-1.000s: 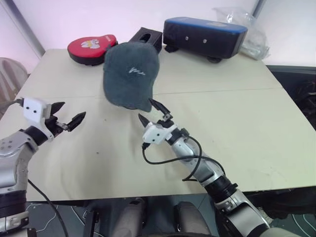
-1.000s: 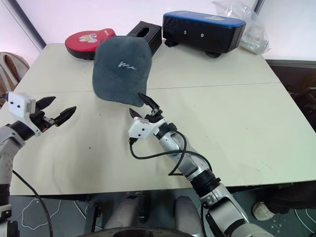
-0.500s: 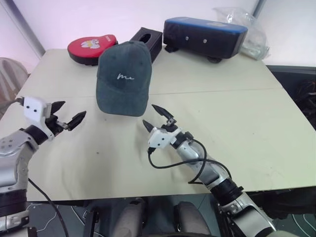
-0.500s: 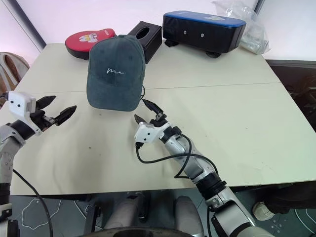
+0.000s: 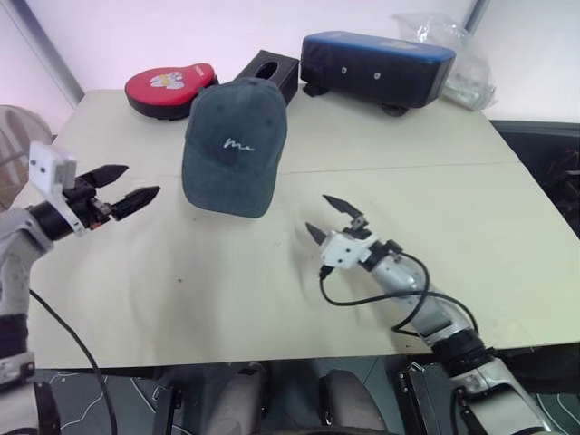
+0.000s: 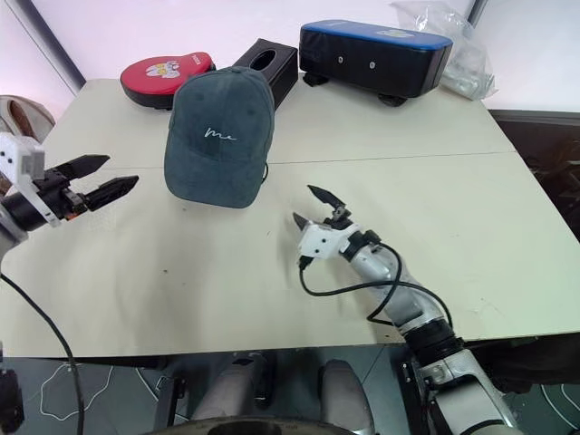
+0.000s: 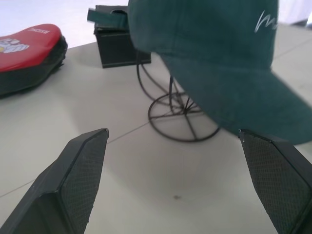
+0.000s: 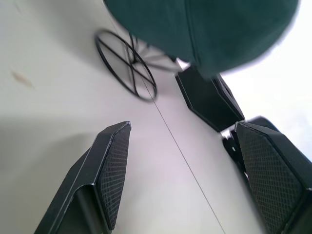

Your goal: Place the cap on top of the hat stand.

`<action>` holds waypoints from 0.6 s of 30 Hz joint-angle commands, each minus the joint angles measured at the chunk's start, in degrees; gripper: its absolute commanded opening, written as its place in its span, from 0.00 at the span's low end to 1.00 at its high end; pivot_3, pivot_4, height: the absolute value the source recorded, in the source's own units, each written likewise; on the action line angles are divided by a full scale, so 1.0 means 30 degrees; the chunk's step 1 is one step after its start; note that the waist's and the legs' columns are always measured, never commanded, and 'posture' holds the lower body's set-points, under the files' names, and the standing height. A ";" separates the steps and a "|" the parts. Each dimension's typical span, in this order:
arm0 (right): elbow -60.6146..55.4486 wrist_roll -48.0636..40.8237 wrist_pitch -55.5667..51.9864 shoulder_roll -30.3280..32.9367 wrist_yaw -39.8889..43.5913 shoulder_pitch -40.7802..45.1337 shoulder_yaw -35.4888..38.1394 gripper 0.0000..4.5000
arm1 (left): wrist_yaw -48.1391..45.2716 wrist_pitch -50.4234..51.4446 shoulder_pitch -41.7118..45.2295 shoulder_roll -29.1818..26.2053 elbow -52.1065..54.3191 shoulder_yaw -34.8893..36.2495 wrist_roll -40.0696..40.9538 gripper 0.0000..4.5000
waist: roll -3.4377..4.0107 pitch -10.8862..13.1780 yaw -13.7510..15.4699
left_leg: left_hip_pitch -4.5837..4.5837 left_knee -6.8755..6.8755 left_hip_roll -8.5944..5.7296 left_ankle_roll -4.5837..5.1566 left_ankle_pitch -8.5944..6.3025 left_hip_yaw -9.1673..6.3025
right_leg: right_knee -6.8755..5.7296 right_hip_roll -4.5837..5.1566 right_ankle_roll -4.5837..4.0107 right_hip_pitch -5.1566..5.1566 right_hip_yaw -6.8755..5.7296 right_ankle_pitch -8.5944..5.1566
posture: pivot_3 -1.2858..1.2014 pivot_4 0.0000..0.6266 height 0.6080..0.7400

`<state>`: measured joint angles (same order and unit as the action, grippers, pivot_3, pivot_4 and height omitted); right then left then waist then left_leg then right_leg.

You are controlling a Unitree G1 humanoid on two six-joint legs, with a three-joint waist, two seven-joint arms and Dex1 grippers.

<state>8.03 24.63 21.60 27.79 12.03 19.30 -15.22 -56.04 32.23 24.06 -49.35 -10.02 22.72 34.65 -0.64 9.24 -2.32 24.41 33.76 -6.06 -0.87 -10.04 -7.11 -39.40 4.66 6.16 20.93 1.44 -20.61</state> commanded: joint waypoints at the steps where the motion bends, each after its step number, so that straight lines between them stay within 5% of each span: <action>1: -0.0209 -0.0817 0.0591 0.0708 0.0550 0.0610 0.0963 0.77 | -0.0815 0.2262 0.1521 -0.0604 -0.1675 0.0635 0.1599 1.00 | 0.0000 0.0000 -0.0034 | 0.0000 0.0003 -0.0001 0.0001 0.0000 0.0000 | -0.0001 0.0000 0.0000 -0.0003 0.0000 0.0000 | 0.52 0.24 1.00; 8: -0.1218 -0.1236 0.0567 0.2162 0.0987 0.2679 0.2637 0.77 | -0.1495 0.5320 0.4489 -0.0713 -0.6593 0.0961 0.2577 1.00 | -0.0005 0.0003 -0.0081 | 0.0003 0.0008 0.0002 -0.0069 0.0045 0.0000 | -0.0012 -0.0018 0.0000 0.0013 -0.0004 -0.0001 | 0.52 0.24 1.00; 18: -0.2312 -0.2831 0.0005 0.2652 0.3361 0.6334 0.3252 0.77 | -0.1238 0.7563 0.7217 0.1483 -1.0655 -0.0171 0.2224 1.00 | -0.0011 0.0004 -0.0034 | 0.0013 0.0047 -0.0008 -0.0077 0.0051 -0.0010 | -0.0013 -0.0005 0.0002 -0.0009 -0.0009 -0.0001 | 0.52 0.24 1.00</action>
<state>3.47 17.15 21.76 35.34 21.91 37.36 -7.29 -59.55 53.81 44.16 -44.66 -42.70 22.57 41.41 -0.67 9.25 -2.42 24.47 33.92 -6.08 -1.11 -9.89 -7.15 -39.44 4.64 6.16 20.91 1.40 -20.62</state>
